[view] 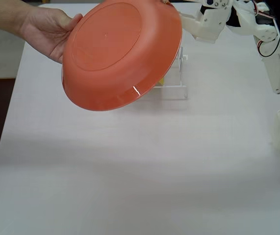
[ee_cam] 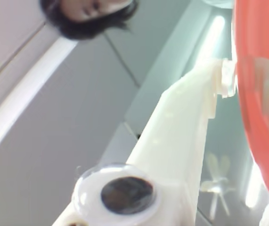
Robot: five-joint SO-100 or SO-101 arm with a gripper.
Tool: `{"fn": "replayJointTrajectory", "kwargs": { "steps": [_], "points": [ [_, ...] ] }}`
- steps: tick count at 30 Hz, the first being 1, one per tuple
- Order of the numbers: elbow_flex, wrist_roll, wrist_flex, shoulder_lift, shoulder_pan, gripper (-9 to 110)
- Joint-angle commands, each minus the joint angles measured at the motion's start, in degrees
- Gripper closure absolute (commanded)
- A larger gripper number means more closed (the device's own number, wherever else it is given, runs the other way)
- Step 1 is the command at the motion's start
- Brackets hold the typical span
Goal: Please take one of the plates.
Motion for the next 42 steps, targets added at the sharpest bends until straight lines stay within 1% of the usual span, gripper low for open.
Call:
{"fn": "replayJointTrajectory", "kwargs": {
  "steps": [1, 2, 7, 15, 18, 20, 23, 28, 36, 42],
  "points": [
    [-2.7, -2.9, 0.1, 0.0, -1.8, 102],
    [-2.7, -4.5, 0.1, -0.4, -1.9, 102],
    [-2.7, -12.2, 1.2, -2.6, -3.9, 77],
    [-2.7, -13.1, 5.7, -5.0, -4.5, 58],
    [-2.8, -13.1, 8.1, -5.0, -4.1, 55],
    [-3.9, -13.2, 9.3, -5.0, -4.1, 55],
    [-9.2, -13.7, 13.1, -5.0, -4.2, 55],
    [-22.0, -13.7, 24.0, -6.9, -4.2, 55],
    [-22.4, -16.8, 33.6, -5.4, -5.5, 53],
    [-22.4, -20.8, 39.6, -2.4, -4.0, 46]
  ]
}}
